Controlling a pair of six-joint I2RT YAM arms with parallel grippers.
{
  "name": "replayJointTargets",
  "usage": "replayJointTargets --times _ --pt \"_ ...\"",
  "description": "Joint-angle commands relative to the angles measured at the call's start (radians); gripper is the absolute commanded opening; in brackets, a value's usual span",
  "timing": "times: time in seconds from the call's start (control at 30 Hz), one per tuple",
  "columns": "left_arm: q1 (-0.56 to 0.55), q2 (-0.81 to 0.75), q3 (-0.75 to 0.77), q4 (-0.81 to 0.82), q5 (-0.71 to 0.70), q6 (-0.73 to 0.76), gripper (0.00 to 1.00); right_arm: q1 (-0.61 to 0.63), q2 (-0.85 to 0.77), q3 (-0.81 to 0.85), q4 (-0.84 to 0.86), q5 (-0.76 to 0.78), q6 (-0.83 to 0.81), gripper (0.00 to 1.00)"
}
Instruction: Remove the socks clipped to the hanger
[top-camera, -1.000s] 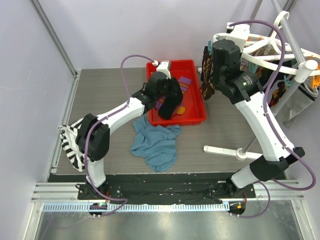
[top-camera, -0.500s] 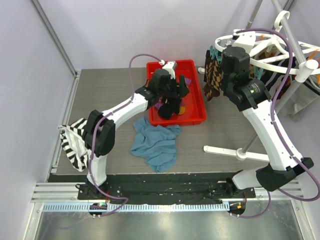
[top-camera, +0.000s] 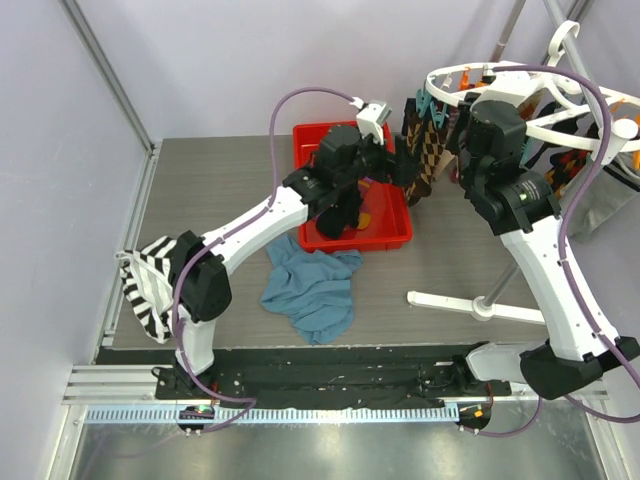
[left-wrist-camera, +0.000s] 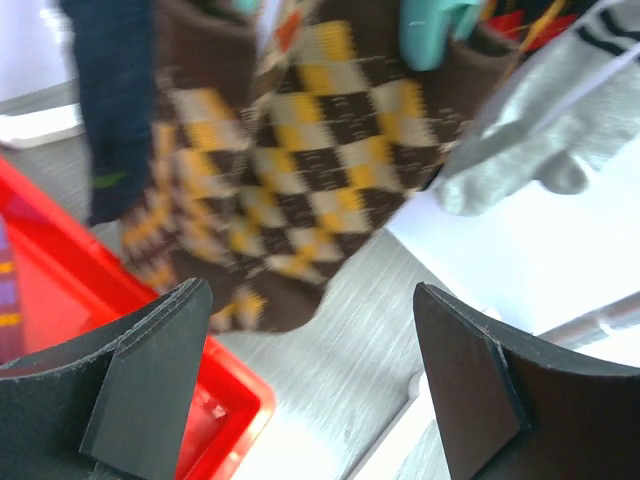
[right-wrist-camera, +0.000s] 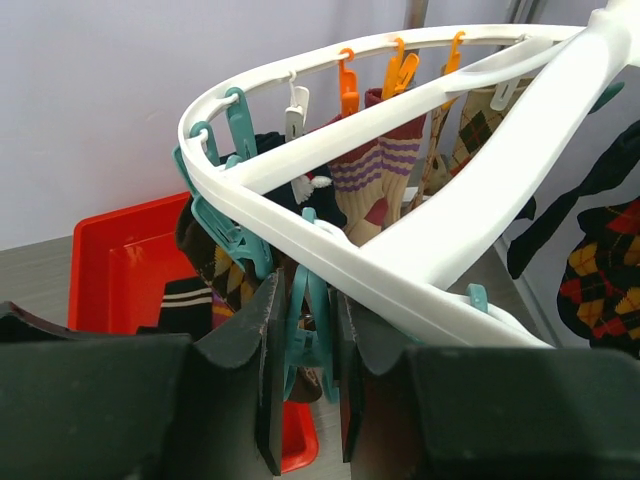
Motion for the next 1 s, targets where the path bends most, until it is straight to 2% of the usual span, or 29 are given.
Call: replayJointTargets --times 0.0,0.17,0.3,0.4,0.63,0.97 --pt "-0.012 0.023 0.074 0.037 -0.066 0.028 0.87 -0.017 -0.042 -0.015 0.055 -0.107 0.018 0.17" --pt "-0.015 0.072 0.134 0.029 -0.091 0.01 0.85 -0.029 -0.053 -0.023 0.058 -0.121 0.035 0.17" --pt "-0.044 0.026 0.02 0.169 -0.027 0.019 0.86 -0.04 -0.058 -0.026 0.061 -0.137 0.044 0.18" --pt "-0.083 0.003 -0.025 0.238 -0.07 0.053 0.9 -0.045 -0.052 -0.026 0.06 -0.147 0.048 0.18" --pt "-0.121 0.083 0.09 0.192 -0.123 0.062 0.91 -0.057 -0.056 -0.032 0.058 -0.171 0.071 0.18" --pt "-0.137 0.179 0.165 0.244 -0.372 0.047 0.88 -0.063 -0.062 -0.044 0.058 -0.199 0.101 0.19"
